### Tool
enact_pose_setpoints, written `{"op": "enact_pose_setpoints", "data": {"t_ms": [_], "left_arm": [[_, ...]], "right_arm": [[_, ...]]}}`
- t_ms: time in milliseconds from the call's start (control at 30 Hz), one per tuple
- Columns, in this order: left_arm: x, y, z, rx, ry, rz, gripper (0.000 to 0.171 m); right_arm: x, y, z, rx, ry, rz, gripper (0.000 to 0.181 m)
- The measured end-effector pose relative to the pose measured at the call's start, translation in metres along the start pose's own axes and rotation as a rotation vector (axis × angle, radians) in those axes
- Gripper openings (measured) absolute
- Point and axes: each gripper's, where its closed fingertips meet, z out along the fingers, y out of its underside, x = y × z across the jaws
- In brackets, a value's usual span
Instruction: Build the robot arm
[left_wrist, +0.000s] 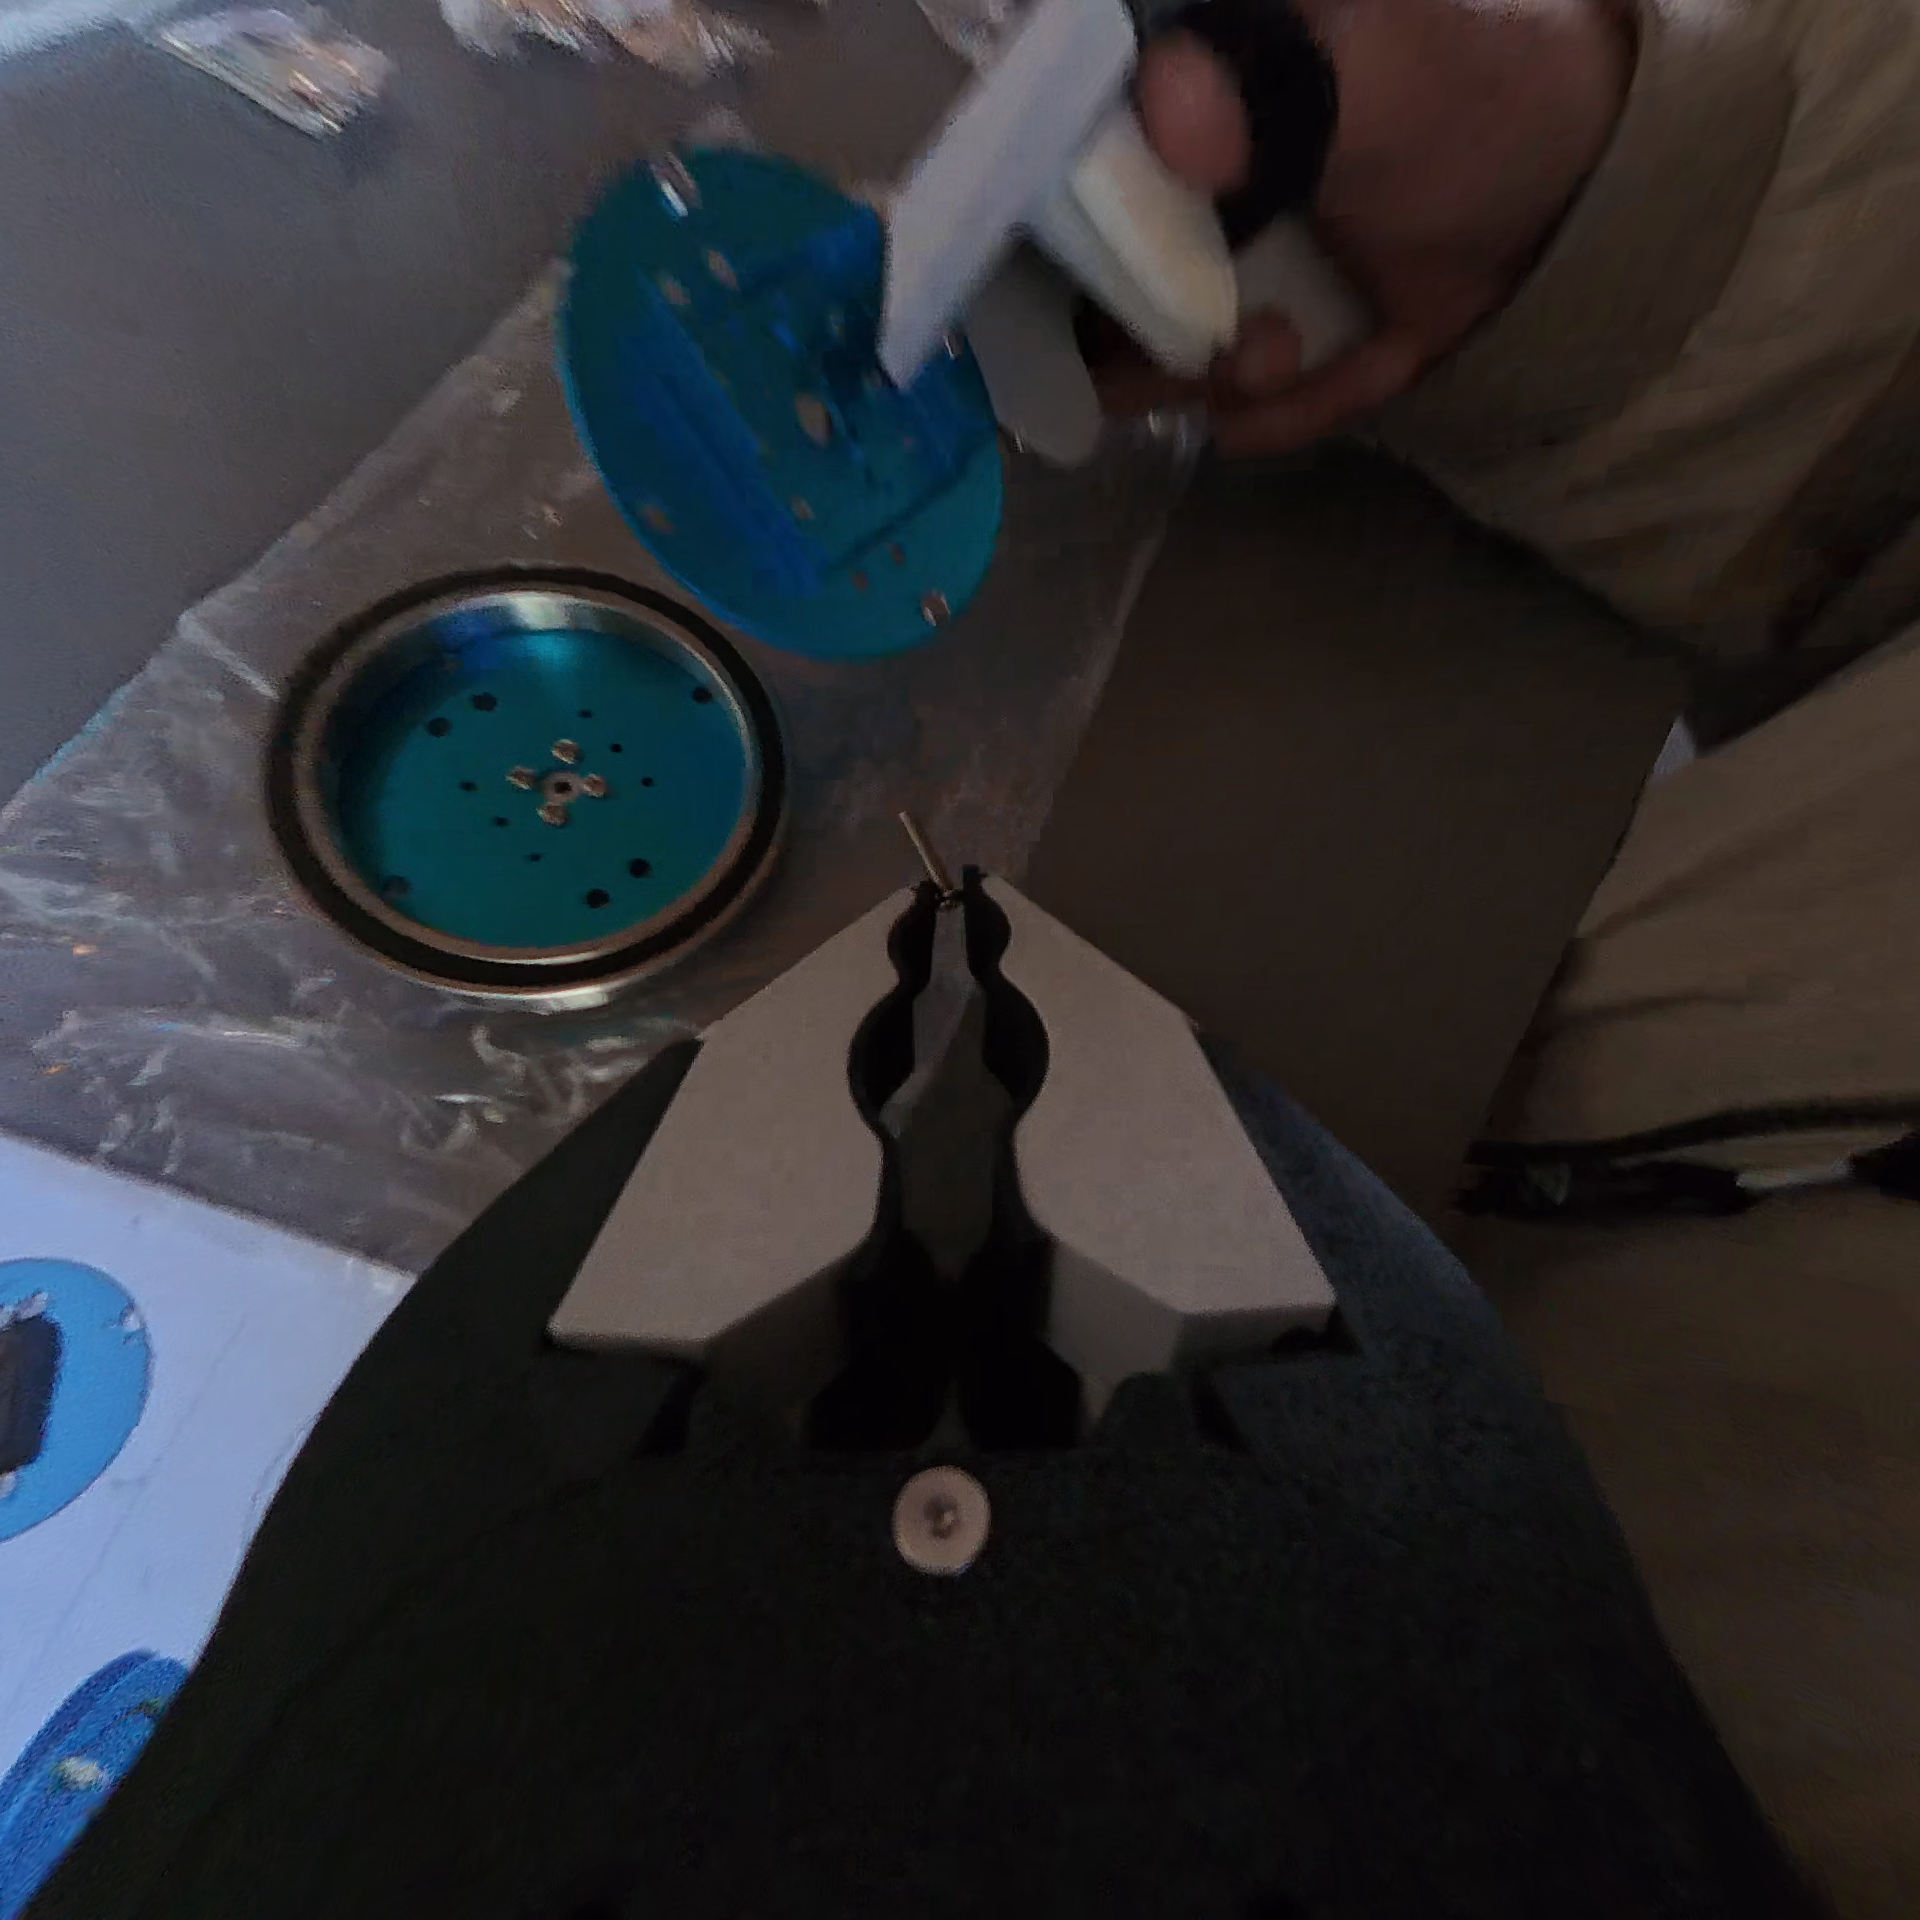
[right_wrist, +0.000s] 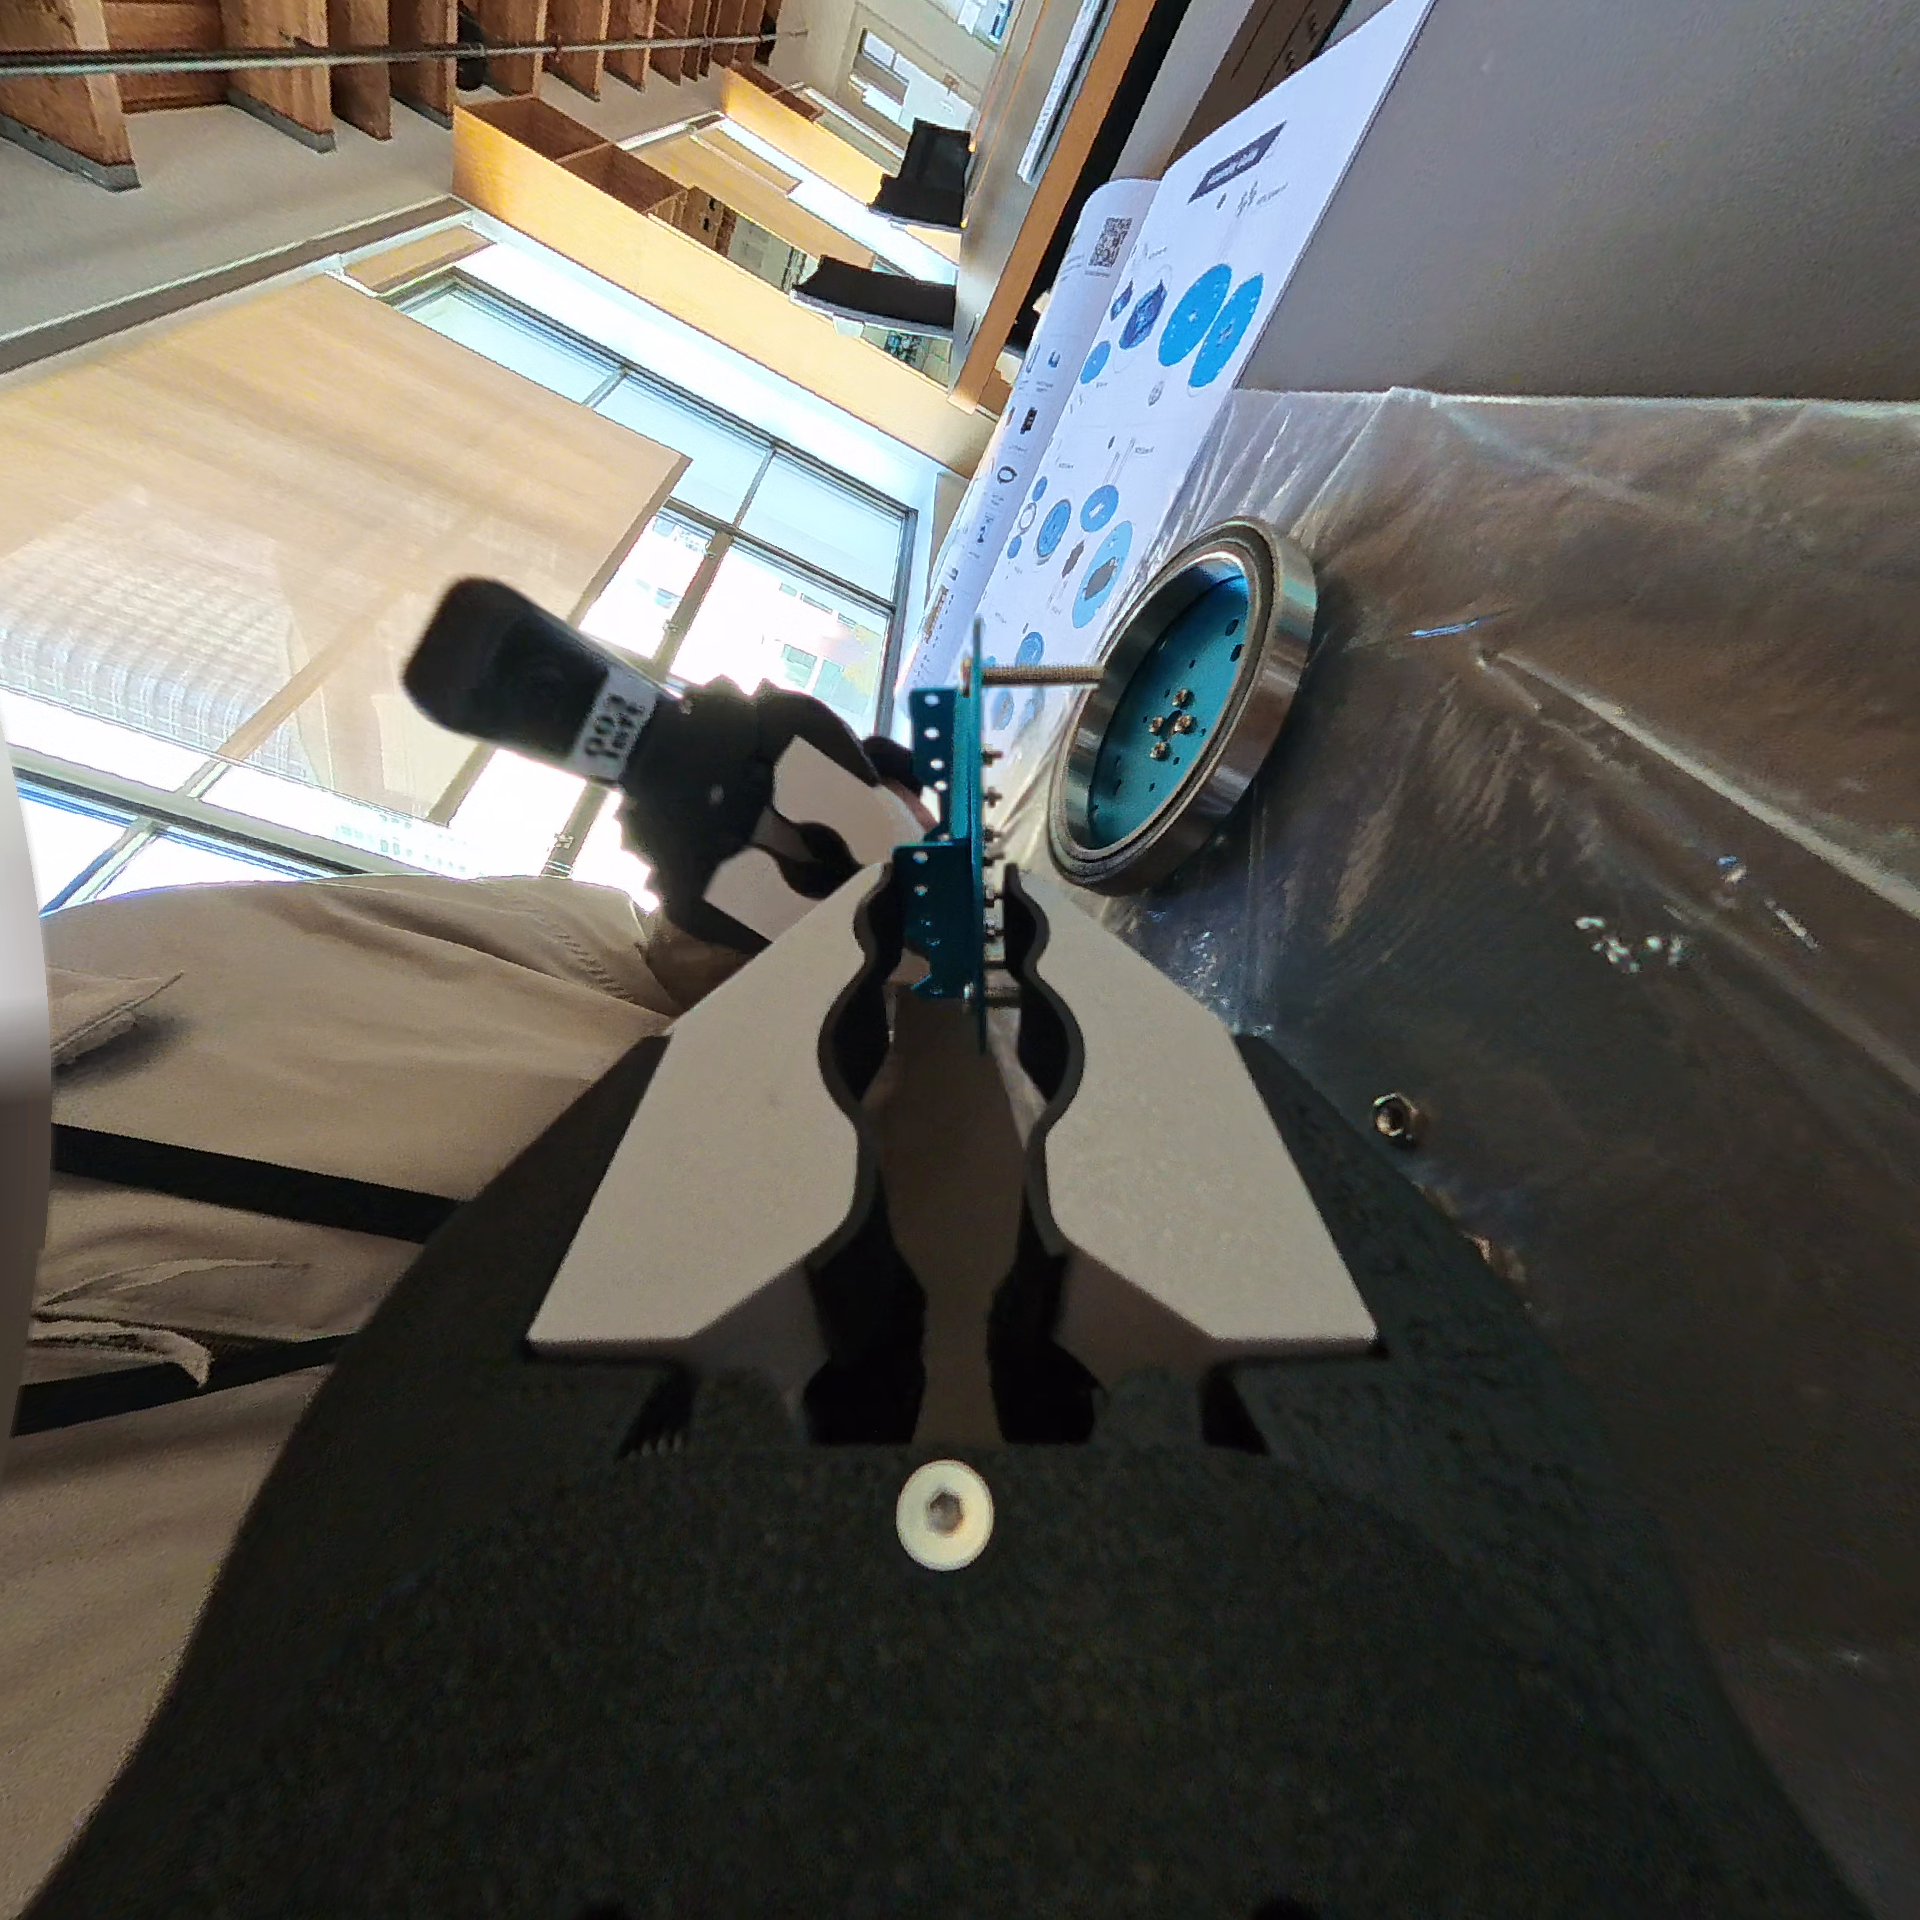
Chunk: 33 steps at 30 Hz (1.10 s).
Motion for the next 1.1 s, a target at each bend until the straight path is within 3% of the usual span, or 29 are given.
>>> {"op": "enact_pose_setpoints", "data": {"t_ms": [133, 267, 533, 1100], "left_arm": [[-0.008, -0.037, -0.019, 0.124, -0.006, -0.139, 0.005], [-0.015, -0.053, -0.027, 0.152, 0.049, -0.287, 0.005], [-0.027, -0.042, -0.016, 0.031, 0.096, -0.43, 0.006], [-0.028, -0.04, -0.013, -0.018, 0.187, -0.632, 0.005]], "right_arm": [[0.004, 0.003, 0.003, -0.011, 0.054, -0.044, 0.018], [0.002, 0.005, 0.006, -0.018, 0.051, -0.05, 0.018], [-0.004, 0.01, 0.01, -0.038, 0.035, -0.059, 0.018], [-0.002, 0.018, 0.017, -0.079, 0.09, -0.127, 0.018]]}}
